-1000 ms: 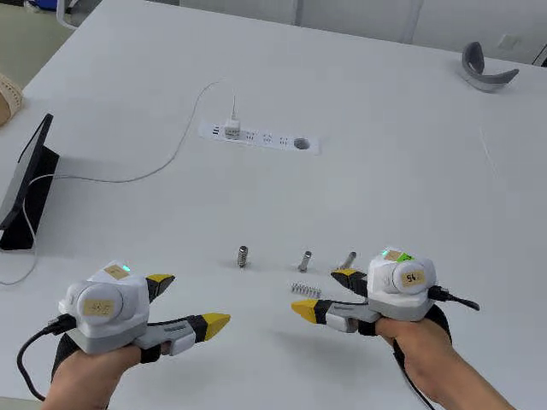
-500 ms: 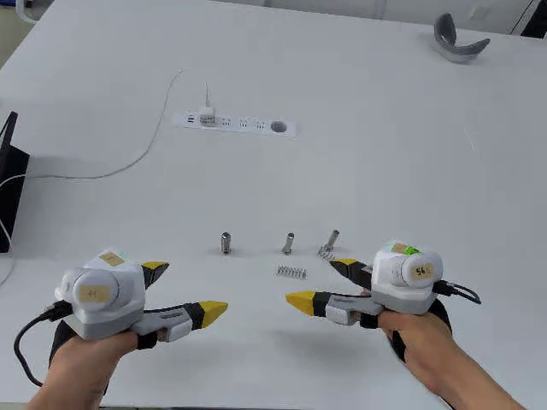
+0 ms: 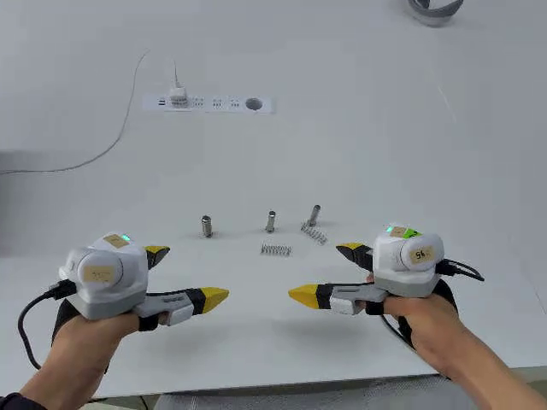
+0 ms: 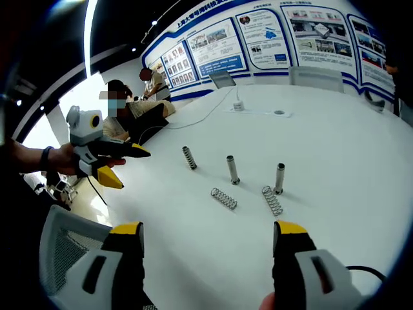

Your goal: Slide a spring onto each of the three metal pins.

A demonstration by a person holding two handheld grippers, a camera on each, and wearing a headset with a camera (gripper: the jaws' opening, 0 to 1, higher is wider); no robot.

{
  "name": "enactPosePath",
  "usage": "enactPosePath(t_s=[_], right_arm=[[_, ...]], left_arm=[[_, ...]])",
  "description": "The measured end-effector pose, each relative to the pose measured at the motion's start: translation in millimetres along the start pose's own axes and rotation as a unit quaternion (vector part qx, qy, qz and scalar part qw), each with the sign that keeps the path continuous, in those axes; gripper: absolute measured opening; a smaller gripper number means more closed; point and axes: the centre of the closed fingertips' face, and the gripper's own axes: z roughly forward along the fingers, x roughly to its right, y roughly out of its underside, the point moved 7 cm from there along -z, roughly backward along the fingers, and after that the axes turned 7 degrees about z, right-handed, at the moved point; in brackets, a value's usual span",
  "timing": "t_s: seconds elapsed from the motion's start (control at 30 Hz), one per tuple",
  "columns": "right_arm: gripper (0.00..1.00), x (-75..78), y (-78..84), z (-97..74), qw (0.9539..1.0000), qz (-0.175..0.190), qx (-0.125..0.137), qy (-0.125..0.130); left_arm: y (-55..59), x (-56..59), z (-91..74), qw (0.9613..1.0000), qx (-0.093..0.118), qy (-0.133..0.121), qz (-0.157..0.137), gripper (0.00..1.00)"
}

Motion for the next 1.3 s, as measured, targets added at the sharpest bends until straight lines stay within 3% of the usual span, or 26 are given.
enactPosePath(t_s=[0.27,0.53,0.77,1.3], right_arm=[[0.89,9.3,5.8,-13.1,0.9999,0.006,0.002,0.013],[0.90,20.2,4.2,-26.9,0.9996,0.010,0.018,0.017],[0.89,27.4,4.1,-34.4,0.9997,0.008,0.017,0.013],[0.89,30.9,5.1,-39.9,0.9998,0.010,0.015,-0.002]], left_arm=[[-15.7,13.8,19.4,0.9985,-0.020,0.029,0.043,0.80],[-23.7,26.6,37.7,0.9955,-0.033,0.055,0.069,0.80],[-30.8,30.1,53.6,0.9932,-0.040,0.070,0.084,0.80],[-40.2,41.2,102.6,0.9824,-0.072,0.110,0.133,0.75]])
